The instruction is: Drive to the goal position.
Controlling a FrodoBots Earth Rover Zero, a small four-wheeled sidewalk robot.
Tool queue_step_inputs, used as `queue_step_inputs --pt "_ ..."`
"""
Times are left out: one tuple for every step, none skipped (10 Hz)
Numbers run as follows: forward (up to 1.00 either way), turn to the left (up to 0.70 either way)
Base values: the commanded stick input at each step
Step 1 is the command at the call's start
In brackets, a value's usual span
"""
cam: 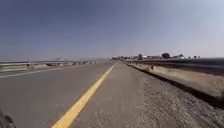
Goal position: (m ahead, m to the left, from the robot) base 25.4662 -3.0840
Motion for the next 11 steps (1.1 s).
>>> queue_step_inputs --pt "0.5 0.0" --pt "0.5 0.0" --pt "0.5 0.0" --pt "0.5 0.0" --pt "0.5 0.0" --pt "0.5 0.0" --pt "0.5 0.0" --pt "0.5 0.0" --pt "0.5 0.0" --pt "0.5 0.0" --pt "0.5 0.0"
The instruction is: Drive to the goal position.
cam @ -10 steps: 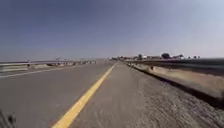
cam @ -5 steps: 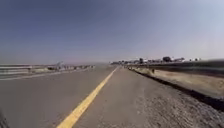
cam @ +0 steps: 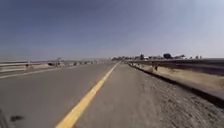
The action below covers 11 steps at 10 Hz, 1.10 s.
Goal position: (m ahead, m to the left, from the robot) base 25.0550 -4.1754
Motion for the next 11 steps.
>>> queue_step_inputs --pt "0.5 0.0" --pt "0.5 0.0" --pt "0.5 0.0" --pt "0.5 0.0" --pt "0.5 0.0" --pt "0.5 0.0" --pt "0.5 0.0" --pt "0.5 0.0" --pt "0.5 0.0" --pt "0.5 0.0" --pt "0.5 0.0"
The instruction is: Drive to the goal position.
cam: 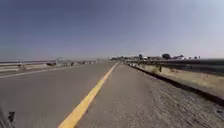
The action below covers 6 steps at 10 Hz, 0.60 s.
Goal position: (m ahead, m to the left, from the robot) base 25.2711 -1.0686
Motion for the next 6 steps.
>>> queue_step_inputs --pt "0.5 0.0" --pt "0.5 0.0" --pt "0.5 0.0" --pt "0.5 0.0" --pt "0.5 0.0" --pt "0.5 0.0"
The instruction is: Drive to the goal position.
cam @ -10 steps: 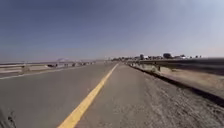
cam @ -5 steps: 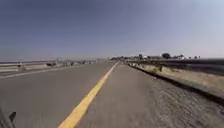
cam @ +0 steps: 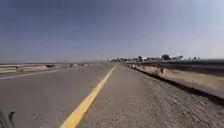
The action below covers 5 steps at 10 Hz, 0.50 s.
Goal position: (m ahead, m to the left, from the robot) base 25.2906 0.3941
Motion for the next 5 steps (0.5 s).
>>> queue_step_inputs --pt "0.5 0.0" --pt "0.5 0.0" --pt "0.5 0.0" --pt "0.5 0.0" --pt "0.5 0.0"
